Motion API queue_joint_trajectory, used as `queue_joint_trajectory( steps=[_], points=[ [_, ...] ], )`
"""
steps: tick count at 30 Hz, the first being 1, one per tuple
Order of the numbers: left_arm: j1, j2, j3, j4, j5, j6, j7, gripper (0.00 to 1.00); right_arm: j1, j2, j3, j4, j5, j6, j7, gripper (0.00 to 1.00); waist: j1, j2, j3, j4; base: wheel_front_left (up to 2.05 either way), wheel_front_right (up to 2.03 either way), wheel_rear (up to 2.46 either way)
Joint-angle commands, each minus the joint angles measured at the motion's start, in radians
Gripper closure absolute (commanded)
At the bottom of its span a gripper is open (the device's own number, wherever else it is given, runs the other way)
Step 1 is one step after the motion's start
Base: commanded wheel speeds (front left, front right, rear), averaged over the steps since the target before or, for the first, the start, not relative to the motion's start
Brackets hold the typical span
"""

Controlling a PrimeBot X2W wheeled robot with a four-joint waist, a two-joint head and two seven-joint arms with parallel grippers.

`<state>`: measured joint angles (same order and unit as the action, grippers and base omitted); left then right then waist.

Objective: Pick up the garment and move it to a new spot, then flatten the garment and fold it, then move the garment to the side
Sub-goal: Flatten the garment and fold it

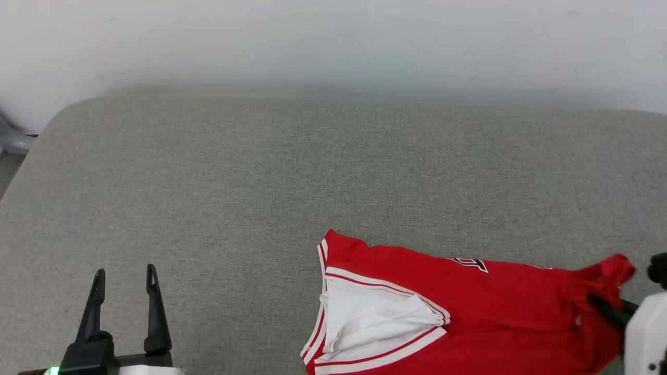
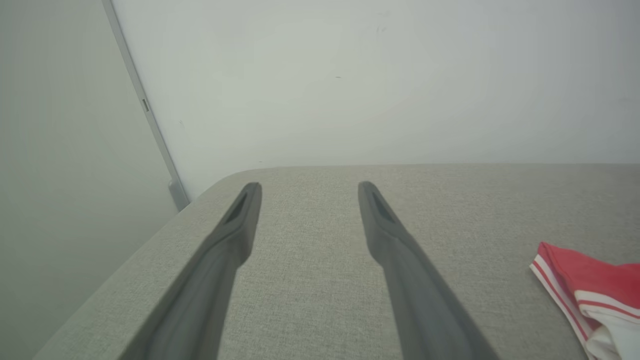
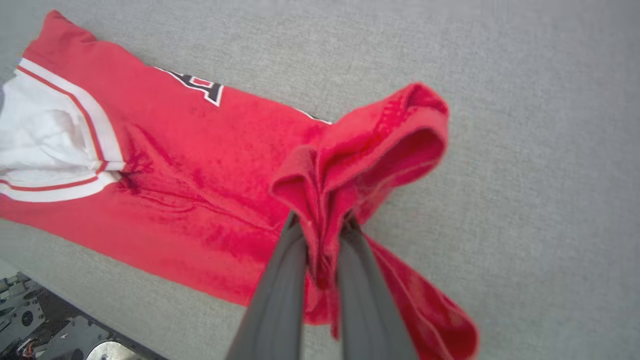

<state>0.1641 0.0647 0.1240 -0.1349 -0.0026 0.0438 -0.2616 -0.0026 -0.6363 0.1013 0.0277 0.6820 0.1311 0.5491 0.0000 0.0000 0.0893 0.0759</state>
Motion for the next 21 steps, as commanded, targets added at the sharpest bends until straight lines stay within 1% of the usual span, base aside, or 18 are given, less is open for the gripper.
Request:
queue_joint_trajectory(
  steps=[1,5,9,13,19,21],
  points=[
    [0.007,0.003,-0.004,-0.002,0.007,0.002,-0.005,0.0,0.008,0.011,0.009,-0.032,-0.012,-0.001,0.008,1.0,0.0,0.0,0.001,0.001,0.0,0.0,0.0],
    [-0.008,0.004,-0.012,-0.004,0.008,0.005,-0.005,0.0,-0.028,0.044,0.066,-0.167,-0.056,-0.001,0.055,1.0,0.0,0.0,0.009,0.008,0.0,0.0,0.0],
    [-0.025,0.006,-0.027,0.0,0.011,0.004,-0.005,0.0,-0.091,0.075,0.167,-0.237,-0.094,-0.001,0.087,1.0,0.0,0.0,0.02,0.026,0.0,0.0,0.0],
    [-0.034,0.009,-0.039,0.005,0.015,0.009,-0.005,0.0,-0.177,0.097,0.282,-0.245,-0.098,-0.001,0.098,1.0,0.0,0.0,0.028,0.046,0.0,0.0,0.0],
    [-0.05,0.01,-0.055,0.012,0.011,0.013,-0.005,0.0,-0.338,0.122,0.475,-0.195,-0.099,-0.001,0.086,1.0,0.0,0.0,0.04,0.076,0.0,0.0,0.0],
    [-0.051,0.01,-0.059,0.014,0.009,0.016,-0.005,0.0,-0.391,0.139,0.546,-0.171,-0.099,-0.001,0.081,1.0,0.0,0.0,0.045,0.082,0.0,0.0,0.0]
  ],
)
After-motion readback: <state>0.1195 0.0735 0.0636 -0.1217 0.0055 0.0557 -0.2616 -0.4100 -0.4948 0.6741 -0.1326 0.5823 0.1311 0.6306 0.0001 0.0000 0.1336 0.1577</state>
